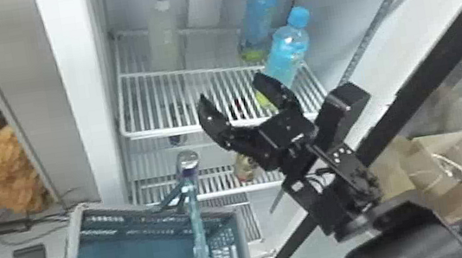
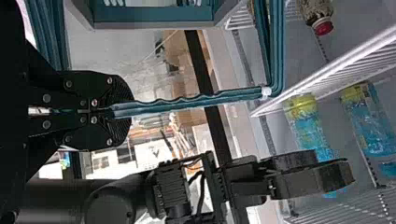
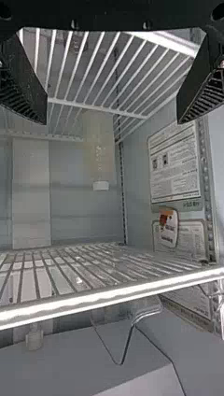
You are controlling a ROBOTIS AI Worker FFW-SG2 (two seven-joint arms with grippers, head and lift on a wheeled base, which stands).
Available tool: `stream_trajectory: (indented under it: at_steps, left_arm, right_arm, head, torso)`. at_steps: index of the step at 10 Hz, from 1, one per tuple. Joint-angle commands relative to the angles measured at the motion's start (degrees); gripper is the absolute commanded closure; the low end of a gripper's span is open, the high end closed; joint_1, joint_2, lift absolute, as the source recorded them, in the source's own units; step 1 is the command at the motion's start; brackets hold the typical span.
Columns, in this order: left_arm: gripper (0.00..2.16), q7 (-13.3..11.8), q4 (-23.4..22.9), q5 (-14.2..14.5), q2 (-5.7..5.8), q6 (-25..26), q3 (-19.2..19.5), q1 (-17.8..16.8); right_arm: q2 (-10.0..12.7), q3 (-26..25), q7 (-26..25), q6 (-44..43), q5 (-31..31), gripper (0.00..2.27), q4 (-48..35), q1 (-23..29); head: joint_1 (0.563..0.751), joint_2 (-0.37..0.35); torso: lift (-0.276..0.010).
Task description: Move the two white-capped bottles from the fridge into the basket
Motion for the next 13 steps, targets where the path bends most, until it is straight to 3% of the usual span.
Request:
stream_trajectory:
  at_steps: [1,6,13]
  left_arm:
    - [1.19,0.0,0.0,0.0,0.0,0.0,0.1,0.0]
    - [1.19,0.0,0.0,0.1,0.09,0.0,-0.5,-0.4]
    - [1.19,0.0,0.0,0.2,0.35,0.2,-0.6,-0.8]
  right_arm:
    - [0.6,0.2,-0.1,-1.7,1.1,0.0,2.6,-2.3]
    - [1.7,2.4,-1.2,-11.7,4.7,0.0,19.9,-14.9]
    - [1.8,5.4,0.2,-11.0,4.3,0.01,33.7,-26.9]
  head:
    - [0.695,-0.294]
    - [0.695,-0.275]
    - [0.695,-0.239]
  torso:
    - [0.0]
    - [0.0]
    - [0.0]
